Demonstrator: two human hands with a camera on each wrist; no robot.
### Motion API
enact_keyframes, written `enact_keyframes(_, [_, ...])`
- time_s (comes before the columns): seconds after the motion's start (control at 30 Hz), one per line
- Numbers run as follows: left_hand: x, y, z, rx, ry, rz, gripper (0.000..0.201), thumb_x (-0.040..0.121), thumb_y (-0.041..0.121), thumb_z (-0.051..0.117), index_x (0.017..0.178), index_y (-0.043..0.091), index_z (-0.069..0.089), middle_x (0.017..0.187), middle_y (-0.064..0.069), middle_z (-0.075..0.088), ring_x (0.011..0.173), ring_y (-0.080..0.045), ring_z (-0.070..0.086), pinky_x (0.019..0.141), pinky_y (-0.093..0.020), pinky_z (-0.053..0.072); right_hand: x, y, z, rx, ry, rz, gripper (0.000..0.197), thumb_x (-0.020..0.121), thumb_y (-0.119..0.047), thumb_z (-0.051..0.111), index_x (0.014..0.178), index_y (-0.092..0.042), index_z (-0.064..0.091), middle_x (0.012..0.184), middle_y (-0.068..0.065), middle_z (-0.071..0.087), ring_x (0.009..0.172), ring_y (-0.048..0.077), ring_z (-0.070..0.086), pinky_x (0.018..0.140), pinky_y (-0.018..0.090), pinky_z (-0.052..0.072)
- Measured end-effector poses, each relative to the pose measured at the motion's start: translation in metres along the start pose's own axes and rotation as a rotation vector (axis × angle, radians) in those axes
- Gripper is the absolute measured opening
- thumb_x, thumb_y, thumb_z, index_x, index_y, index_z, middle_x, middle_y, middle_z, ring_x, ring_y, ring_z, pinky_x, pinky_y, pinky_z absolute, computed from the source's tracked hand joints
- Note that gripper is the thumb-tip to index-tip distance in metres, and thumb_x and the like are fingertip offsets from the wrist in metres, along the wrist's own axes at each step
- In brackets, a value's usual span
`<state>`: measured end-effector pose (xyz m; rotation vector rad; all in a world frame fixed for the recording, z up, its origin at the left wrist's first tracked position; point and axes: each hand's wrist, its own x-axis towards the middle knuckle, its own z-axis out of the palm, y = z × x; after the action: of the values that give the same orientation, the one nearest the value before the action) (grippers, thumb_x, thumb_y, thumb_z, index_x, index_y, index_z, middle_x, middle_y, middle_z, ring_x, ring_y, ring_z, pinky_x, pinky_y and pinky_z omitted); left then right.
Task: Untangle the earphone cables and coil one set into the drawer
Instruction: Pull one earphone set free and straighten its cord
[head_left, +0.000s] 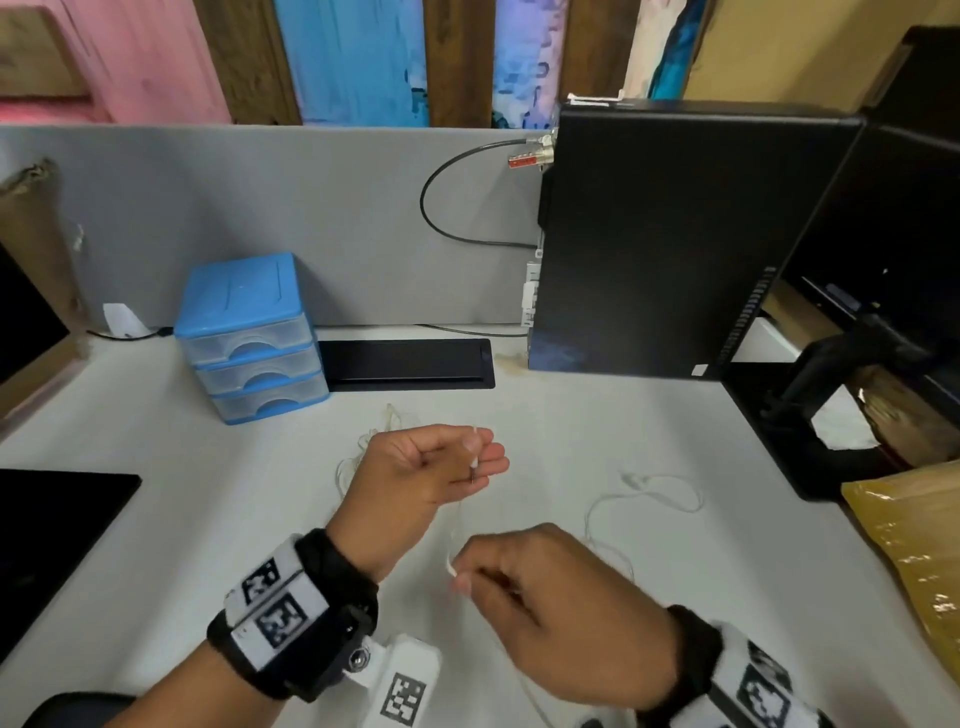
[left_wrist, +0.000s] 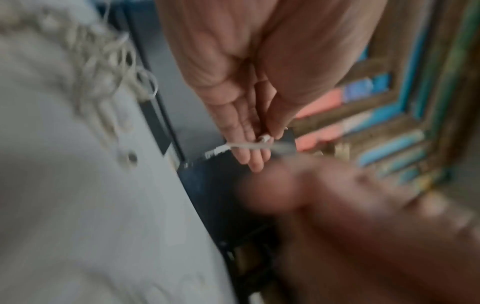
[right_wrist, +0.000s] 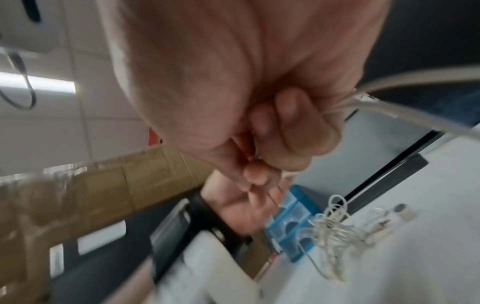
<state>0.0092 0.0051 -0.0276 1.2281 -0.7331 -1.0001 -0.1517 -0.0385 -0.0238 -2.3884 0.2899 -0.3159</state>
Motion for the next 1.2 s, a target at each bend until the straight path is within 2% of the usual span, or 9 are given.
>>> enact_keyframes(0.2, [-0.011,-0.01,0.006,0.331,-0.168,0.199,0.019,0.096,0.02,0.058,0.095,0.012,0.076,0.09,-0.004,0.077,0.088,-0.016,0.072,0.081,-0.028,0.055,-0.006,-0.005,-0.05,0.217,0.188,0.014,0.016,0.099,-0.013,0.055,0.09,-0.012,0.069,0.061,-0.019,0.058,0.055,-0.001,0.054,0.058,0.006,0.036])
enact_keyframes(0.4, [-0.029,0.009,0.024,0.049,-0.259,0.117,0.028,0.093,0.02,0.05,0.099,0.006,0.074,0.082,-0.005,0.072,0.08,-0.023,0.071,0.082,-0.031,0.055,-0.002,0.03,-0.053,0.133,0.487,0.021,0.016,0.096,-0.021,0.054,0.091,-0.021,0.069,0.079,-0.009,0.068,0.068,0.013,0.061,0.065,0.026,0.05])
enact_keyframes(0.53, [-0.029,0.026,0.022,-0.149,-0.183,0.148,0.019,0.092,0.019,0.06,0.095,0.013,0.078,0.089,-0.013,0.075,0.089,-0.03,0.073,0.083,-0.032,0.057,0.001,0.035,-0.024,0.179,0.282,0.094,0.021,0.098,-0.026,0.051,0.091,-0.022,0.07,0.081,-0.001,0.069,0.074,0.023,0.063,0.071,0.045,0.052])
enact_keyframes(0.63, [-0.023,0.029,0.016,-0.146,-0.067,0.207,0.023,0.087,0.016,0.057,0.1,0.008,0.075,0.092,-0.014,0.076,0.092,-0.028,0.073,0.08,-0.026,0.056,-0.001,0.011,-0.012,0.142,0.09,0.042,0.027,0.1,-0.025,0.052,0.075,-0.031,0.06,0.065,-0.01,0.055,0.061,0.009,0.05,0.063,0.028,0.045])
enact_keyframes(0.73, [-0.015,0.018,0.006,0.244,0.05,0.367,0.02,0.095,0.017,0.055,0.105,0.014,0.072,0.091,-0.001,0.077,0.092,-0.015,0.073,0.082,-0.027,0.056,-0.006,-0.016,-0.027,0.212,-0.006,0.01,0.024,0.102,-0.027,0.049,0.082,-0.024,0.063,0.063,-0.003,0.052,0.058,0.011,0.047,0.059,0.021,0.039])
enact_keyframes(0.87, [-0.024,0.003,0.012,0.562,-0.032,0.498,0.023,0.099,0.018,0.05,0.103,0.015,0.072,0.09,0.011,0.072,0.092,-0.007,0.068,0.084,-0.02,0.049,-0.01,-0.017,-0.057,0.315,0.321,-0.048,0.02,0.098,-0.021,0.051,0.09,-0.017,0.069,0.063,-0.01,0.052,0.059,0.005,0.047,0.059,0.014,0.038])
enact_keyframes(1.0, [-0.036,0.01,0.024,0.349,-0.24,0.349,0.025,0.101,0.015,0.047,0.104,0.012,0.072,0.083,0.0,0.072,0.089,-0.012,0.068,0.089,-0.022,0.048,0.001,0.019,-0.064,0.386,0.57,0.035,0.023,0.098,-0.009,0.053,0.082,-0.015,0.068,0.059,-0.01,0.05,0.055,0.005,0.042,0.055,0.013,0.036])
enact_keyframes(1.1, [-0.041,0.027,0.027,0.079,-0.271,0.267,0.028,0.095,0.017,0.049,0.105,0.013,0.074,0.081,-0.001,0.071,0.084,-0.017,0.069,0.084,-0.026,0.05,0.004,0.028,-0.038,0.404,0.387,0.081,0.032,0.098,-0.014,0.053,0.071,-0.027,0.064,0.059,-0.004,0.051,0.059,0.012,0.045,0.063,0.02,0.039])
enact_keyframes(1.2, [-0.036,0.038,0.019,-0.028,-0.174,0.298,0.028,0.092,0.017,0.05,0.103,0.017,0.076,0.086,-0.002,0.074,0.089,-0.023,0.072,0.084,-0.035,0.053,0.001,0.013,-0.013,0.325,0.094,0.13,0.028,0.099,-0.031,0.051,0.075,-0.037,0.064,0.063,0.014,0.047,0.061,0.034,0.047,0.061,0.043,0.042])
